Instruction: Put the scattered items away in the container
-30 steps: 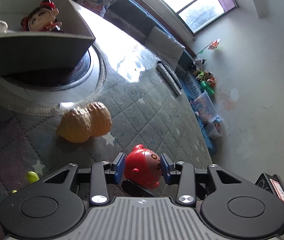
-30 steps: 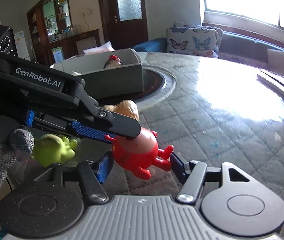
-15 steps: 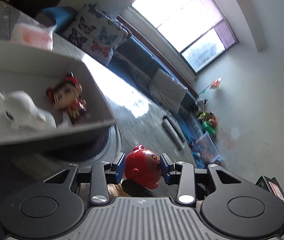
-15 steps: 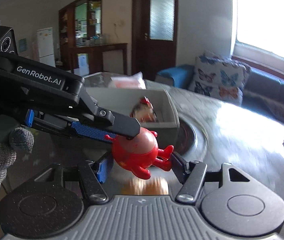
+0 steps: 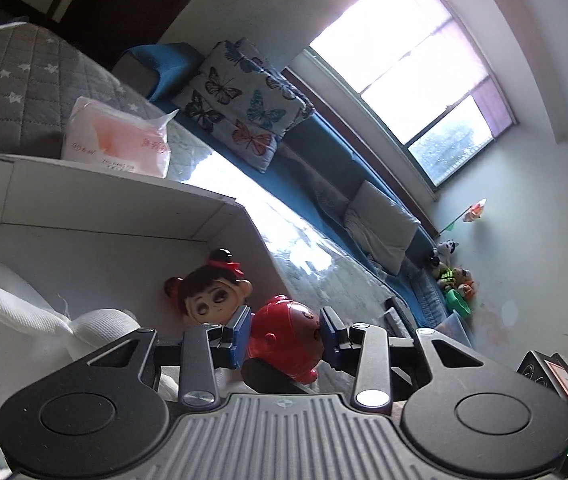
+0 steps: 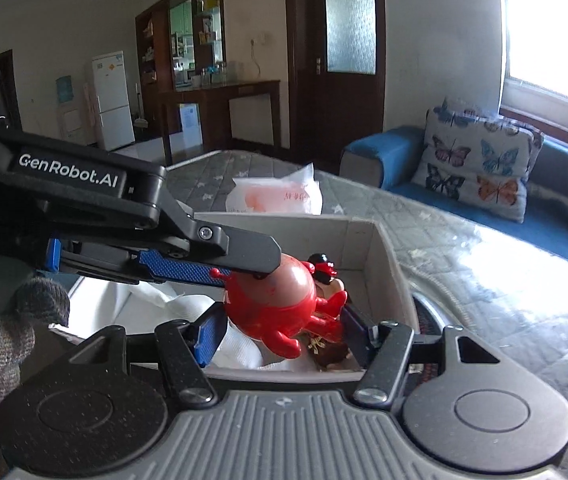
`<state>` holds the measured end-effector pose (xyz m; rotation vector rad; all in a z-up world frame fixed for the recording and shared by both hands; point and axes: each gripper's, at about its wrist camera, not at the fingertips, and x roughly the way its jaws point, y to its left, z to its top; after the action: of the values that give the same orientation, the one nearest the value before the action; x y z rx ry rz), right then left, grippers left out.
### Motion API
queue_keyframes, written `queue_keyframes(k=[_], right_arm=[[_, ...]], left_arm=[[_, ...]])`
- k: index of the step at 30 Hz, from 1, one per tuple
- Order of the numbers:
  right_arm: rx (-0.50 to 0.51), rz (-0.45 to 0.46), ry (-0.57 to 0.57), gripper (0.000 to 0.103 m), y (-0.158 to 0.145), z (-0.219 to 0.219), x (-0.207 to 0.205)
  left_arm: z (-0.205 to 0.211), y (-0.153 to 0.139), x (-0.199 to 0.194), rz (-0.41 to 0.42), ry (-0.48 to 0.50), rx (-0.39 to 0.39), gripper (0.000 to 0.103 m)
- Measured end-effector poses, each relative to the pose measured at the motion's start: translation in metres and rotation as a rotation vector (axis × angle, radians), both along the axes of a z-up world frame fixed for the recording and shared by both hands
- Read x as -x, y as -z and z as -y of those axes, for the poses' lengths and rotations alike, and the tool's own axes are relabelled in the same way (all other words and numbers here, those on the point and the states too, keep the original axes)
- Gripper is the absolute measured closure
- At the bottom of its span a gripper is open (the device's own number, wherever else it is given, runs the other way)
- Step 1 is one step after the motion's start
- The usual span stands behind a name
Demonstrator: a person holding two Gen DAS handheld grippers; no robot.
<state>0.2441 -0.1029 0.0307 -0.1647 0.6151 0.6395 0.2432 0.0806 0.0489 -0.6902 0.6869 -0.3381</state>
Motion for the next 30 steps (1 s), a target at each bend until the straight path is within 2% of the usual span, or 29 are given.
queue_keyframes(k=[11, 22, 30], right_arm=[[0.033, -0.080, -0.011, 0.039, 0.035, -0.008, -0.015], [0.024, -0.045, -0.001, 0.038, 0.022, -0.001, 0.002], [-0.016, 0.001, -0.011, 0.037, 0.003, 0.016, 0.041]], left_arm=[[-0.005, 0.032, -0.012, -0.081, -0.011, -0.010, 0.064], [-0.007, 0.021, 0.005, -0.057, -0.030, -0.028, 0.064], [-0.002, 0.005, 0.039, -0.009, -0.026, -0.044, 0.064]])
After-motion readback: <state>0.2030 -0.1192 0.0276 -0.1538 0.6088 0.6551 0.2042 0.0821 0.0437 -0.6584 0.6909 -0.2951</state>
